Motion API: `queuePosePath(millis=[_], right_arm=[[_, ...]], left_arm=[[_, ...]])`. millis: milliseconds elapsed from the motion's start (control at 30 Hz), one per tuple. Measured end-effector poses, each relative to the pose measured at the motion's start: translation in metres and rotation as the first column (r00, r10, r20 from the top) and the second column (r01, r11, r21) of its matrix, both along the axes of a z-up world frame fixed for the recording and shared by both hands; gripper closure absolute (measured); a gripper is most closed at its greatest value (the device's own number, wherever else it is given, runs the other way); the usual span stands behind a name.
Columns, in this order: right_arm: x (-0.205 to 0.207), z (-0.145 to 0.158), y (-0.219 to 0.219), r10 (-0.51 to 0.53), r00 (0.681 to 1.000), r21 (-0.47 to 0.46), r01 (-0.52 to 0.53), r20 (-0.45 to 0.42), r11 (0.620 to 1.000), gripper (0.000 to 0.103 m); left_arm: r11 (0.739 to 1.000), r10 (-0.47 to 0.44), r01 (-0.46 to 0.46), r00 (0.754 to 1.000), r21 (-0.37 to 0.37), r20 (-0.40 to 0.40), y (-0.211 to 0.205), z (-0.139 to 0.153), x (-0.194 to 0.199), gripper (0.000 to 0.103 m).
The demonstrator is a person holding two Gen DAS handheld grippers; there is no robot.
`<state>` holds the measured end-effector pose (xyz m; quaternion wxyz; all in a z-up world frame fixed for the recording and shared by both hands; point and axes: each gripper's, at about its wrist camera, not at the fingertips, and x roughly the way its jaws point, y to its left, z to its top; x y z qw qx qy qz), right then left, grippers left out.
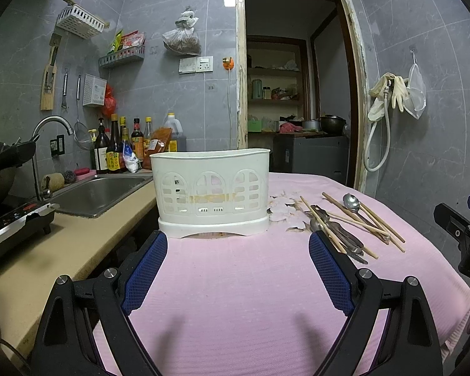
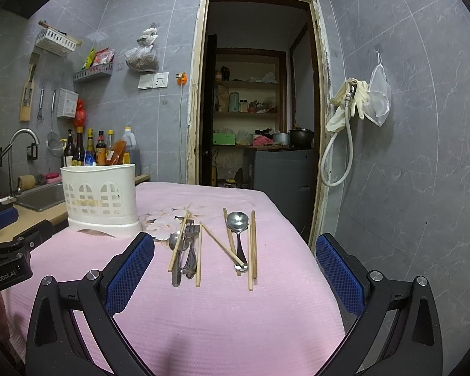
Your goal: Organize utensils
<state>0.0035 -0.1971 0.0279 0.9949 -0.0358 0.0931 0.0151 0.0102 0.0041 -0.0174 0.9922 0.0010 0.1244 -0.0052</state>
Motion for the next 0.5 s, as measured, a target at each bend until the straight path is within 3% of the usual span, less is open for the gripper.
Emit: queuePosePath(millis=[500], right_arm=[[0.003, -0.008, 0.003, 0.001, 1.0, -0.005, -0.001, -0.007, 1.0, 0.0]], left_arm=[[0.999, -0.008, 0.009, 1.0, 0.035, -0.023, -0.006, 0.007, 0.011, 0.014]])
